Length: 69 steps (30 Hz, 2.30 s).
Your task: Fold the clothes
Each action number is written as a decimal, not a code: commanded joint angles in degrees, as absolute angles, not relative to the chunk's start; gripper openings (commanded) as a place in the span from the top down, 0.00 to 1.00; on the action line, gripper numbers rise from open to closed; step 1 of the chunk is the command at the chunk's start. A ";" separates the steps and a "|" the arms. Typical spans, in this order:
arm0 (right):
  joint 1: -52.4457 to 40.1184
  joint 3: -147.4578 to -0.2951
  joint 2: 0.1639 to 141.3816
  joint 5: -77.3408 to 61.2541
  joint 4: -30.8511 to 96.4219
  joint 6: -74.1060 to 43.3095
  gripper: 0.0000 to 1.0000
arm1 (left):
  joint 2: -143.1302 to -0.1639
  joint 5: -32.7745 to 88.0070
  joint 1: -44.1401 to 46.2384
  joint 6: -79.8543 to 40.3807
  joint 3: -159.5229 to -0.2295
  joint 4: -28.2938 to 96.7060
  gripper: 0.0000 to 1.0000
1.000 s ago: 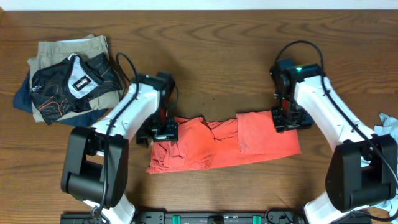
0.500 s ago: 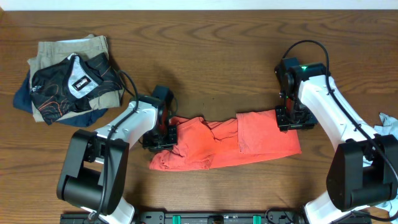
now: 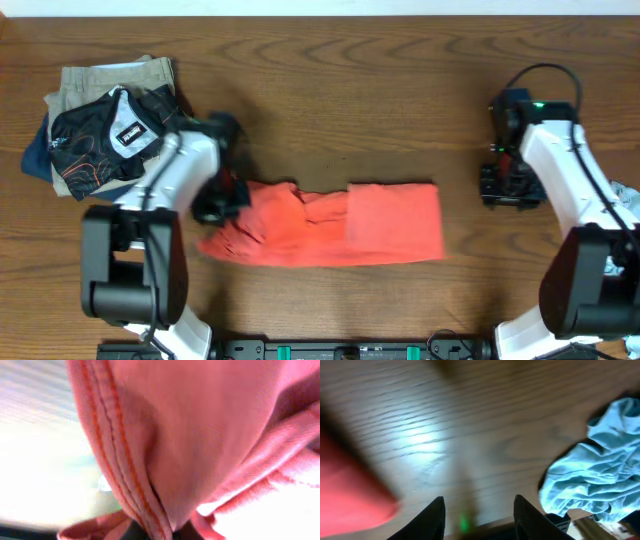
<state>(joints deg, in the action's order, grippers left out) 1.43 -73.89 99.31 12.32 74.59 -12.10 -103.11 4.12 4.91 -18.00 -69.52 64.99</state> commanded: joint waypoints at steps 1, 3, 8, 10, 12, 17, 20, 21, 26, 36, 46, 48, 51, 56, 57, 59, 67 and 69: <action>4.40 -73.87 97.45 11.51 74.50 -10.59 0.57 | -103.15 -0.64 1.93 -18.39 -78.08 69.63 0.94; 5.13 -73.87 97.45 10.59 74.30 -10.59 0.57 | -103.15 -0.16 2.24 -18.41 -82.02 72.90 0.94; 5.43 -73.87 97.45 10.24 73.67 -10.20 0.56 | -102.02 5.69 9.10 -19.97 -88.64 78.96 0.94; 5.43 -73.84 97.45 10.24 73.67 -10.20 0.56 | -101.14 8.56 13.39 -21.52 -88.84 78.78 0.94; 5.43 -73.84 97.45 10.22 73.69 -10.20 0.56 | -100.97 8.99 19.64 -24.08 -88.84 78.06 0.94; 5.43 -73.84 97.45 10.02 73.67 -10.20 0.56 | -101.86 9.02 33.32 -30.22 -88.73 72.01 0.94; 5.45 -73.84 97.45 10.02 73.67 -10.20 0.56 | -102.91 8.99 40.75 -34.52 -88.73 65.84 0.94; 5.45 -73.84 97.45 10.00 73.67 -10.20 0.56 | -103.37 8.99 42.70 -34.70 -88.66 63.83 0.94; 5.41 -73.84 97.45 7.62 73.67 -8.88 0.56 | -106.50 8.93 49.52 -34.33 -88.62 55.13 0.43; 5.39 -73.78 97.45 1.17 72.79 -5.39 0.51 | -101.97 6.79 45.23 -28.95 -88.75 59.79 0.35; 3.64 -72.99 97.49 -23.64 71.35 8.19 0.47 | -96.73 4.10 28.18 -27.88 -88.47 66.39 0.23; 2.37 -71.90 97.49 -28.27 71.35 9.56 0.45 | -96.92 4.51 25.89 -27.86 -87.94 66.87 0.23; -0.67 -69.12 97.49 -29.67 70.50 9.50 0.43 | -96.99 4.49 23.44 -27.86 -87.24 67.46 0.23; -6.92 -62.02 97.49 -37.78 64.16 9.45 0.33 | -96.99 4.43 20.45 -26.98 -86.85 67.66 0.21; -8.27 -60.55 97.49 -39.75 62.15 8.86 0.33 | -97.01 4.43 19.84 -26.96 -86.83 67.66 0.21; -10.83 -57.84 97.49 -41.21 57.56 5.63 0.33 | -97.06 4.45 18.92 -26.96 -86.83 67.68 0.20; -17.34 -54.54 97.36 -45.08 53.71 -0.84 0.99 | -97.08 4.45 18.17 -26.57 -86.78 68.12 0.20; -17.23 -54.57 97.36 -47.62 56.80 -0.84 0.99 | -97.08 4.45 18.17 -26.57 -86.67 68.12 0.19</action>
